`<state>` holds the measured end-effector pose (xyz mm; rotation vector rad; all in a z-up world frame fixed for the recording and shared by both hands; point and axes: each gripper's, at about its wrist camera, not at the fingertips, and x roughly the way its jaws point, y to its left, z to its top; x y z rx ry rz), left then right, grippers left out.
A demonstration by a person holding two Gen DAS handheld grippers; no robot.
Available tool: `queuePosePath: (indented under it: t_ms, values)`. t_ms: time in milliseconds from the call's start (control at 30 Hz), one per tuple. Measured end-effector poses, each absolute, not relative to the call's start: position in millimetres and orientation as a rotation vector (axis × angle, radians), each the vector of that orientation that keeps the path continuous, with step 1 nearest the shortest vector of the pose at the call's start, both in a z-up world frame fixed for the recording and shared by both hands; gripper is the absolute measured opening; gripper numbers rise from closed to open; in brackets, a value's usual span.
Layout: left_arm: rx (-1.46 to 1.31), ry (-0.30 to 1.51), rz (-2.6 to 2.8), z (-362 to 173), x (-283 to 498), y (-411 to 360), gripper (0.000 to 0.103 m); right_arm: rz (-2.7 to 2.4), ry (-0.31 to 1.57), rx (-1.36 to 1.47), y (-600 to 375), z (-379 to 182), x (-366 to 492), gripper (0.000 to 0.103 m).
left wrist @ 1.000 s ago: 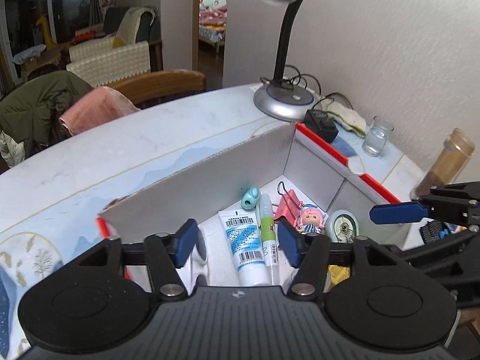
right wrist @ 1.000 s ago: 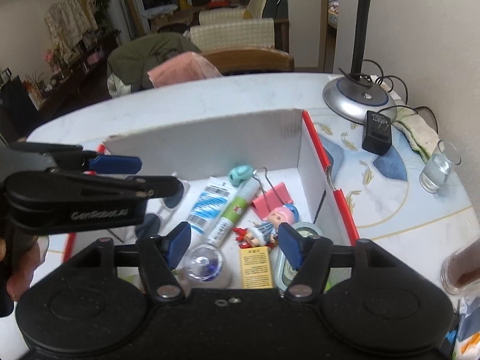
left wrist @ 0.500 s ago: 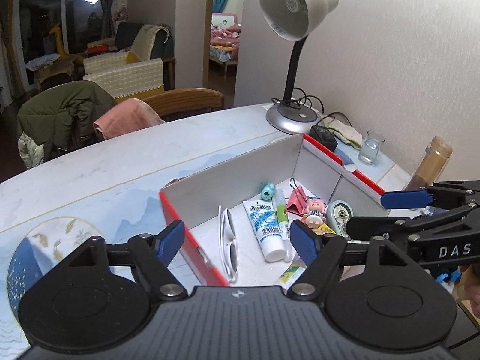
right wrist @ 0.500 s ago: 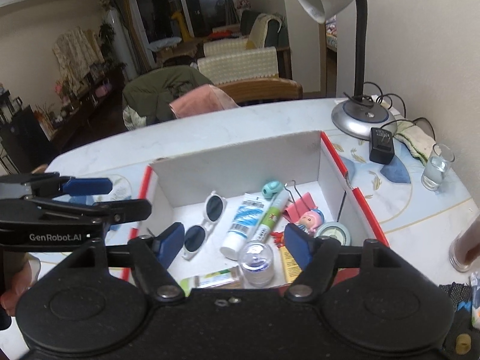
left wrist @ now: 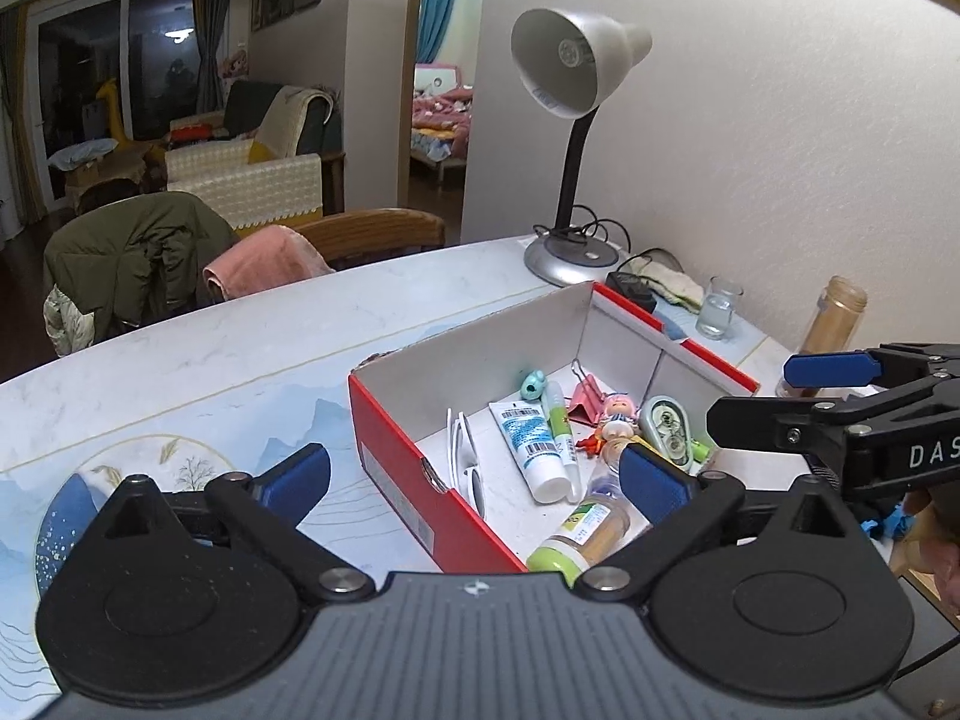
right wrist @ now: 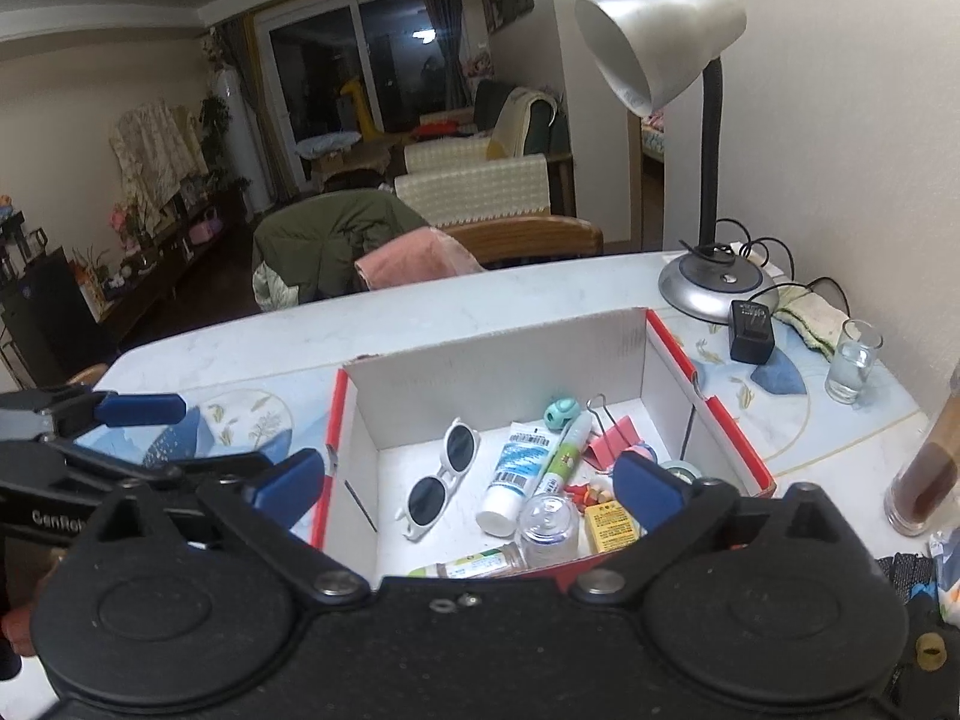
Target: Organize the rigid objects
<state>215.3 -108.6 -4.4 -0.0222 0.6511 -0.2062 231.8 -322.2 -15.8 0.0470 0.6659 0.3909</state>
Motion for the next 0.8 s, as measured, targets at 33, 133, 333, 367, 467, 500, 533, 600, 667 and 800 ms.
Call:
queuePosePath:
  t_ms: [33, 133, 333, 367, 467, 500, 533, 600, 667, 800]
  values:
    - [-0.027, 0.646, -0.21, -4.0, 212.3, -107.3, 0.103, 0.386, 0.662, 0.049, -321.8, -15.5, 229.1, 0.103]
    - [-0.036, 0.633, -0.225, -3.4, 203.8, -104.7, 0.103, 0.379, 0.656, 0.065, -320.4, -15.4, 221.3, 0.103]
    - [-0.026, 0.619, -0.232, -3.1, 190.0, -104.6, 0.103, 0.375, 0.645, 0.08, -317.7, -16.4, 206.7, 0.103]
    - [-0.033, 0.614, -0.234, -3.1, 188.5, -103.8, 0.103, 0.374, 0.645, 0.083, -317.2, -16.4, 204.9, 0.103]
    - [-0.034, 0.603, -0.227, -3.1, 184.9, -102.4, 0.103, 0.372, 0.648, 0.094, -316.2, -17.4, 200.0, 0.103]
    - [-0.034, 0.603, -0.225, -3.2, 184.5, -102.1, 0.103, 0.372, 0.649, 0.096, -315.8, -17.8, 199.2, 0.103]
    - [-0.036, 0.603, -0.227, -3.3, 184.5, -101.5, 0.103, 0.371, 0.651, 0.097, -315.8, -18.5, 197.9, 0.103]
    - [-0.045, 0.606, -0.23, -3.8, 184.4, -100.0, 0.103, 0.37, 0.655, 0.101, -315.3, -19.7, 196.2, 0.103]
    - [-0.052, 0.609, -0.237, -5.0, 183.8, -99.8, 0.103, 0.367, 0.659, 0.106, -315.3, -20.9, 193.8, 0.103]
    - [-0.048, 0.614, -0.253, -7.8, 182.4, -102.0, 0.103, 0.363, 0.665, 0.11, -315.7, -23.0, 190.5, 0.103]
